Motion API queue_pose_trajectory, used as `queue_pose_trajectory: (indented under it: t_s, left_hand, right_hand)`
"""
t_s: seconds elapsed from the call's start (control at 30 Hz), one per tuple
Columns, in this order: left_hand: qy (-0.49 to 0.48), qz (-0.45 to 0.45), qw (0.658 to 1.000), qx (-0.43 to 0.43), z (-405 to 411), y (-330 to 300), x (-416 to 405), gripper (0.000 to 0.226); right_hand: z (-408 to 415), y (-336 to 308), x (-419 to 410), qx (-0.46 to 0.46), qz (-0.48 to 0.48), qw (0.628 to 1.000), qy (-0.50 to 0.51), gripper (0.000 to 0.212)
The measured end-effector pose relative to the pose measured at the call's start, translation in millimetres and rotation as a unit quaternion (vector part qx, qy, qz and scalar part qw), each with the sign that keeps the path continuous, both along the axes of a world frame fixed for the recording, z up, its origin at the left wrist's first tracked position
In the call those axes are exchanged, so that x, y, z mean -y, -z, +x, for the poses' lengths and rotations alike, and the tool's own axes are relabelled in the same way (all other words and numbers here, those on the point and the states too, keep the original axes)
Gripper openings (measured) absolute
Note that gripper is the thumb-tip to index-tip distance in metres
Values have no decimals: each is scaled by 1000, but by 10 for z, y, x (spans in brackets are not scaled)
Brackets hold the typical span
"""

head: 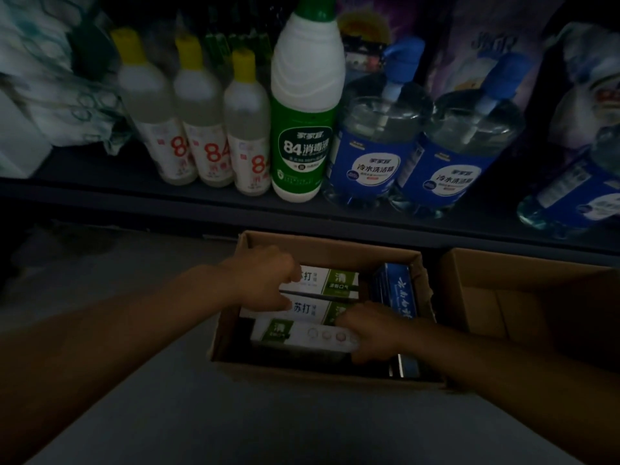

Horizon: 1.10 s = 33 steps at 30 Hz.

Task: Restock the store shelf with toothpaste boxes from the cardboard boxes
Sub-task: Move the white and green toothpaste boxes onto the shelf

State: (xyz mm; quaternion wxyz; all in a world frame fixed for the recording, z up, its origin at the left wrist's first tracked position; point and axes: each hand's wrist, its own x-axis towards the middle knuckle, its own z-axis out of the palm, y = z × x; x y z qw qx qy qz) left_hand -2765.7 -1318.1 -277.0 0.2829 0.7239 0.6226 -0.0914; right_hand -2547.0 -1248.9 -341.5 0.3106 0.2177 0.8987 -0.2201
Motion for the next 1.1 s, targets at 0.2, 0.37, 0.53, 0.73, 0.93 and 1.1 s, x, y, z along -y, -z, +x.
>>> queue_pose_trajectory:
  t_s: [0.2,0.37,0.53,0.73,0.93,1.1]
  left_hand:
    - [-4,25,1000,16,-122,-454,-3,36]
    - [1,70,997,23,-116,-1234,-114,31]
    - [-16,166,986,25,-41,-2312,-288,48]
    - [-19,211,976,57,-25,-3509,-431,49]
    - [-57,248,962,100,12,-4372,-761,52]
    - [-98,211,969,86,65,-4657,-1118,67]
  right_hand:
    - [-69,-724,-176,-15,-2,999,28,32]
    - [10,-1735,-280,-42,20,997,60,37]
    - [144,-2734,-383,-81,83,990,82,35]
    - [291,-4003,-490,-130,150,976,91,32]
    - [384,-4965,-905,-191,199,958,72,34]
    - [377,-5423,-1392,-217,214,950,74,30]
